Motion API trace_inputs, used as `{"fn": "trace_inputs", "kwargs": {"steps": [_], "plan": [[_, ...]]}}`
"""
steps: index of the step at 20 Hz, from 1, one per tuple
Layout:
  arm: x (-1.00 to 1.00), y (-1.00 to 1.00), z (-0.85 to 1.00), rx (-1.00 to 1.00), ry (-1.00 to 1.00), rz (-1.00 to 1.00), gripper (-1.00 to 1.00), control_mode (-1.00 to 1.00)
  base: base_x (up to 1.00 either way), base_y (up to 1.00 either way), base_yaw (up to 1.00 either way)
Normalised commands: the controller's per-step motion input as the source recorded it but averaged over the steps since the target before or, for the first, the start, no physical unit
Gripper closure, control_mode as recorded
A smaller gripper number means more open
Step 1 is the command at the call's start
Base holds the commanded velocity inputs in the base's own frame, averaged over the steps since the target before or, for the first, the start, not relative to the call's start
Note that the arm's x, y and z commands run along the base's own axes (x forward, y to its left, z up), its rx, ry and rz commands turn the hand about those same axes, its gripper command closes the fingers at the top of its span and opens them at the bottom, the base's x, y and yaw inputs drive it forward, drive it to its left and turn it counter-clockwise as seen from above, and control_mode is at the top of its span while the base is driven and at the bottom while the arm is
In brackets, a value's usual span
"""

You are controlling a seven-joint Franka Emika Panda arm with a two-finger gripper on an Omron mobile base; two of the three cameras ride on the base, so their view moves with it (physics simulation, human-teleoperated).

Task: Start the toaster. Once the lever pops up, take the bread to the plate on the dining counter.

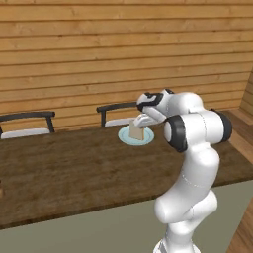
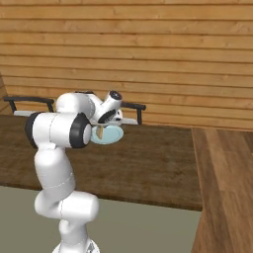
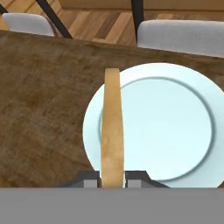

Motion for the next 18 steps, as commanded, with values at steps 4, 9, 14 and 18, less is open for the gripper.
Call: {"fn": "trace_inputs", "kwargs": {"steps": [4,9,14,18], "plan": [[0.16,0.06,-0.11,0.02,0.12,0.01,1.00,-1.00,0.00,0.00,0.00],[0.12,0.05,-0.02,0.00,0.04,0.00,1.00,-1.00,0.00,0.00,0.00],[0.00,0.00,-0.07,0.00,0.01,0.00,1.00,-1.00,0.00,0.00,0.00],[0.00,0.00,-0.14,0.00,0.00,0.00,1.00,-1.00,0.00,0.00,0.00]]}}
